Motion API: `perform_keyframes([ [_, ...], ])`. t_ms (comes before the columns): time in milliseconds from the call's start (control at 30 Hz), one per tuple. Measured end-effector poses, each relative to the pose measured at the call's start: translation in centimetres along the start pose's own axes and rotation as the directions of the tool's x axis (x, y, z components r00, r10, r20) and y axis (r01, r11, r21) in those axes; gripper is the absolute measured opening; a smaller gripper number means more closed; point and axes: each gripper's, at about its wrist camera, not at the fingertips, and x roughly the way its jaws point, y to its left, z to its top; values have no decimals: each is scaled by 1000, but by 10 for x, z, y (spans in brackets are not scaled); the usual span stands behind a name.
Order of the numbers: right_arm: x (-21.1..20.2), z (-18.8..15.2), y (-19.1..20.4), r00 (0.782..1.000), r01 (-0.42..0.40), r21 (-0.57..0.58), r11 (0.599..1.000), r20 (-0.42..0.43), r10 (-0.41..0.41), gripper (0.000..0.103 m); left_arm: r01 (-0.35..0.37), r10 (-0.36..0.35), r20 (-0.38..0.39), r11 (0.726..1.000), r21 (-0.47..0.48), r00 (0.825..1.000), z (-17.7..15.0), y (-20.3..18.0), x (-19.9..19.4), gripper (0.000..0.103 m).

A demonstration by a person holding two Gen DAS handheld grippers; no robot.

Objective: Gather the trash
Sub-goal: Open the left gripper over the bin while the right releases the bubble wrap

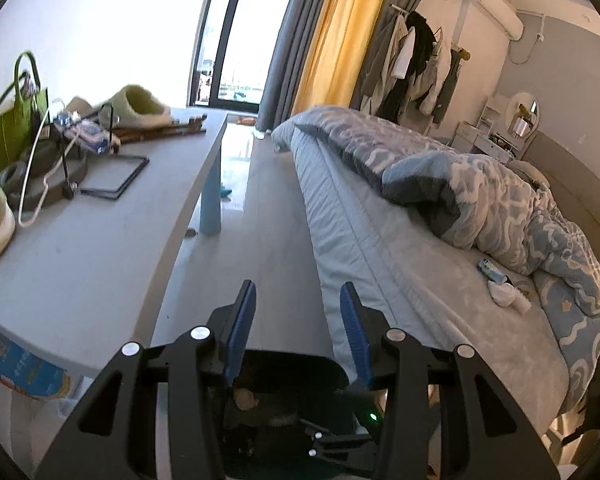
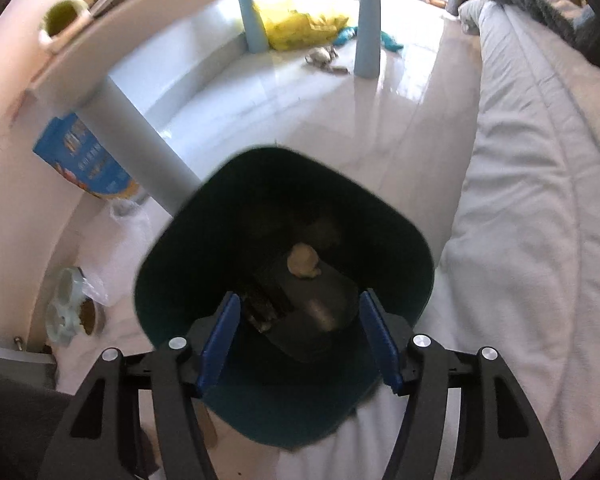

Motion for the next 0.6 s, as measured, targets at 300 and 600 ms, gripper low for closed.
perform_keyframes([
  [300,-67,6,1,987,-44,-20,999,155,47,63,-9,5,78,998,56,997,21,-31,-11,46],
  [600,-123,2,-38,961,-28,19,999,275,22,63,3,-11,110,997,76,994,27,-55,-5,54],
])
